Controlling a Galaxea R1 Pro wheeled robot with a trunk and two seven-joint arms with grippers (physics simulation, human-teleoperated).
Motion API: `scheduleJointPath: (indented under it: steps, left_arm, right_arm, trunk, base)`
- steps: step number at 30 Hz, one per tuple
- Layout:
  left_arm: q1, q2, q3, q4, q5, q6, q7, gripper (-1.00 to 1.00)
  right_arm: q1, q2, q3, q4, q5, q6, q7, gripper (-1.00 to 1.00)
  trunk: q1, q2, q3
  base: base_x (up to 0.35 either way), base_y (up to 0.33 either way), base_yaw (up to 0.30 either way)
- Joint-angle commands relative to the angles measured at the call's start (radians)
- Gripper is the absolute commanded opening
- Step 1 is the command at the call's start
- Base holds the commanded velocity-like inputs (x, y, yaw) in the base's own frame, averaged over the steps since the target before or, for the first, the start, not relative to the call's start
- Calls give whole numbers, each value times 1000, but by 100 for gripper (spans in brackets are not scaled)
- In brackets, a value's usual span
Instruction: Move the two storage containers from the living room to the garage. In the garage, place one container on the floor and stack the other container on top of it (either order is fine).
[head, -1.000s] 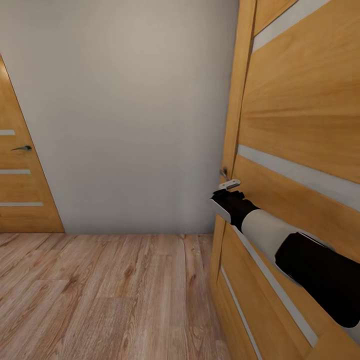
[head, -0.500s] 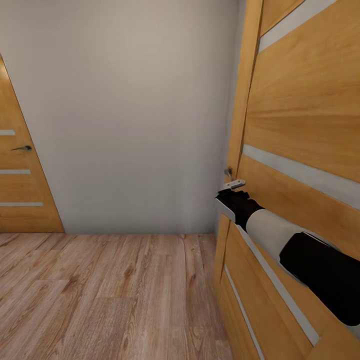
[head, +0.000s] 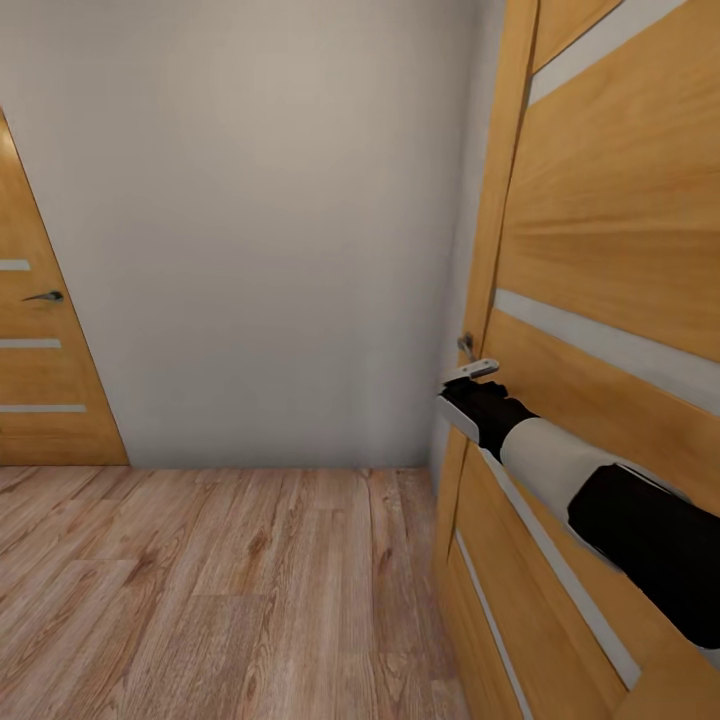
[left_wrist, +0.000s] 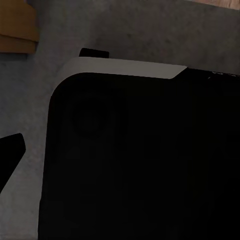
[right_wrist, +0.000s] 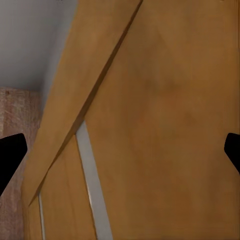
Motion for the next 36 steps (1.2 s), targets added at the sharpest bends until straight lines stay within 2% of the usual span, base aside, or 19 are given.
scheduleJointPath:
  steps: [1,25,30,36]
  left_arm:
    - [0,0,1,0,8,-3,-1,100]
    - [0,-1,1,0,8,-3,-1,100]
    - [0,-1,1,0,8,-3,-1,100]
    - [0,-1,1,0,8,-3,-1,100]
  right_arm:
    - [-1,-3,10,17,9,16,-9,100]
    - [-2,-39,10,17,9,15,4,100]
    - [-1,-50,-14,17,9,16,7,100]
    - [-1,-59,-19,17,9,16,15,100]
  trunk:
    - [0,-1,-1]
    - [0,-1,-1]
    - [0,-1,-1]
    - [0,-1,-1]
  base:
    - [0,0,0]
    - [0,0,0]
    - [0,0,0]
    - [0,0,0]
